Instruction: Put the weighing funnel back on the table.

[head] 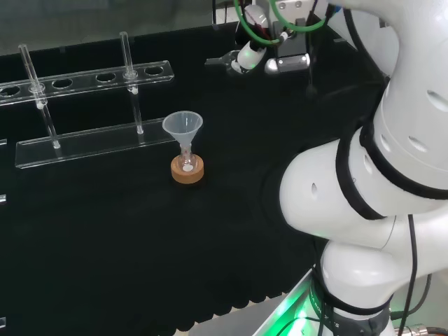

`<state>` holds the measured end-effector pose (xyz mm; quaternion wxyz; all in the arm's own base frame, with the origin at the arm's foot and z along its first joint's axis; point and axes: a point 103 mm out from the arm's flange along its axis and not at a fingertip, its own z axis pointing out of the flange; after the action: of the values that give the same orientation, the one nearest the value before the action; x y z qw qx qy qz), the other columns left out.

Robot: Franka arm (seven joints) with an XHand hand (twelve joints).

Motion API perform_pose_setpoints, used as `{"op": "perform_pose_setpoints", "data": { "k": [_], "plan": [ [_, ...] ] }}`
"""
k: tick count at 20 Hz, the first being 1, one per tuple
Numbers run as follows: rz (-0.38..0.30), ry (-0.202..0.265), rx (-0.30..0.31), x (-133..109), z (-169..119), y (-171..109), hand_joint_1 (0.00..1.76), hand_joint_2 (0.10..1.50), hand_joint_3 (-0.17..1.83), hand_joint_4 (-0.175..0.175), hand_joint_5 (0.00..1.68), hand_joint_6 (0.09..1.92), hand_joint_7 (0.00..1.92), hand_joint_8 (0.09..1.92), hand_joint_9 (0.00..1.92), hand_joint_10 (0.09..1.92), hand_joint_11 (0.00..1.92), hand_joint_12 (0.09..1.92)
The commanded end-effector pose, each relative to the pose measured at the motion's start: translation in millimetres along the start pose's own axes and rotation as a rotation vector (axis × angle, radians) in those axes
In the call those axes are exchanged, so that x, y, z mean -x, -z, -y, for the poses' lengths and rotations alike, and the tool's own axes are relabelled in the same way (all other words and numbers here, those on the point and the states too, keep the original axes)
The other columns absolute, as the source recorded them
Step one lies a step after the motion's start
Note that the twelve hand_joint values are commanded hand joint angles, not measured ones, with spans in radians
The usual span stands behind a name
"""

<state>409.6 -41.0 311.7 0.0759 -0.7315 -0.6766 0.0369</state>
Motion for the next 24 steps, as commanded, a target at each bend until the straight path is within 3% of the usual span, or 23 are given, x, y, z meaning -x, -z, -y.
{"op": "perform_pose_setpoints", "data": {
  "k": [1, 11, 24],
  "plan": [
    [-0.127, 0.042, 0.023, 9.1, -10.0, -12.9, 1.10, 0.71, 0.60, 0.175, 1.22, 0.74, 0.62, 0.64, 0.98, 0.31, 0.75, 1.07],
    [-0.158, 0.038, 0.004, 34.2, -42.7, -33.1, 1.10, 0.71, 0.60, 0.175, 1.22, 0.74, 0.62, 0.64, 0.98, 0.31, 0.75, 1.07],
    [-0.123, 0.060, -0.071, 51.8, -106.2, -79.0, 1.10, 0.70, 0.60, 0.175, 1.22, 0.74, 0.62, 0.64, 0.98, 0.31, 0.75, 1.07]
  ]
}}
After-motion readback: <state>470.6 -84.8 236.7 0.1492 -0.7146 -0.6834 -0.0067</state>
